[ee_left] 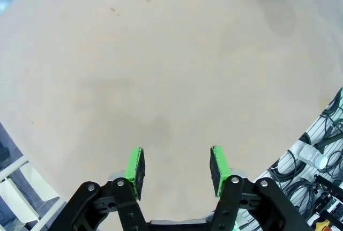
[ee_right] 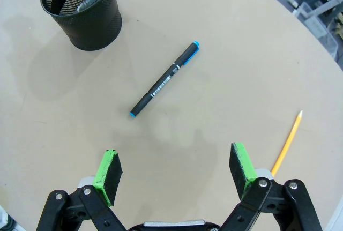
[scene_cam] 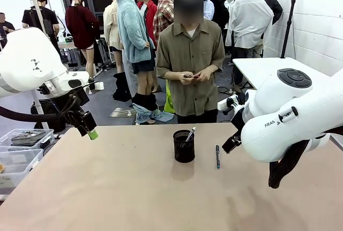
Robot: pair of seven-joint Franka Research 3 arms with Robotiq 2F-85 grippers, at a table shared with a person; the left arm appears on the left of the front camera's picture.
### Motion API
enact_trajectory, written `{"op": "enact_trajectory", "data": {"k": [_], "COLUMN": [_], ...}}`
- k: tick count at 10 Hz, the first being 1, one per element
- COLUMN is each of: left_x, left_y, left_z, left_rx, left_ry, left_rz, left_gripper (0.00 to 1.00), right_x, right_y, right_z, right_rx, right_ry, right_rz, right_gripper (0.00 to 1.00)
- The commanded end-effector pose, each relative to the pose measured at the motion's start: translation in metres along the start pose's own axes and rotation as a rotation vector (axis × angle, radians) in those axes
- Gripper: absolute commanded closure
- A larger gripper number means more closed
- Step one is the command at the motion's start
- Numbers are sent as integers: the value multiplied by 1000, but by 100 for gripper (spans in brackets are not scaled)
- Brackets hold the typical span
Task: Place the pens into the pen holder.
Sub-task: Pick up a writing instrument from the table and place it into the Pen holder.
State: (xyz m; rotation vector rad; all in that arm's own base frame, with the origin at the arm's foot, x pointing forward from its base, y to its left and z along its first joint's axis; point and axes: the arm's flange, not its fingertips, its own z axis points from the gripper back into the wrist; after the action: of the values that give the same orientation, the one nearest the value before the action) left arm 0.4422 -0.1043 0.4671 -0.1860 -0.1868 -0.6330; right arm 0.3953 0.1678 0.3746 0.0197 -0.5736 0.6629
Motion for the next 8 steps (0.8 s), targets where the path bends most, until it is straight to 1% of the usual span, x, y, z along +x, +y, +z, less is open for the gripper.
{"op": "enact_trajectory", "data": {"k": [1, 2, 3, 4, 7, 8], "left_x": [0, 0, 0, 0, 0, 0], "left_y": [0, 0, 0, 0, 0, 0], "left_z": [2, 2, 2, 2, 2, 2], "left_rx": [6, 6, 6, 6, 6, 6], "left_ry": [2, 2, 2, 2, 2, 2], "left_rz": [-2, -2, -2, -2, -2, -2], "left_gripper": [36, 36, 36, 36, 36, 36], "right_x": [-5, -5, -4, -3, -4, -6], "right_y": [-21, -38, -53, -66, -106, -113], "right_z": [14, 24, 25, 20, -12, -22], "right_rx": [-78, -130, -144, -182, -196, -191], "right_ry": [65, 112, 169, 246, 430, 454], "right_rz": [-72, -110, -145, -197, -275, -297], "right_gripper": [0, 0, 0, 0, 0, 0]}}
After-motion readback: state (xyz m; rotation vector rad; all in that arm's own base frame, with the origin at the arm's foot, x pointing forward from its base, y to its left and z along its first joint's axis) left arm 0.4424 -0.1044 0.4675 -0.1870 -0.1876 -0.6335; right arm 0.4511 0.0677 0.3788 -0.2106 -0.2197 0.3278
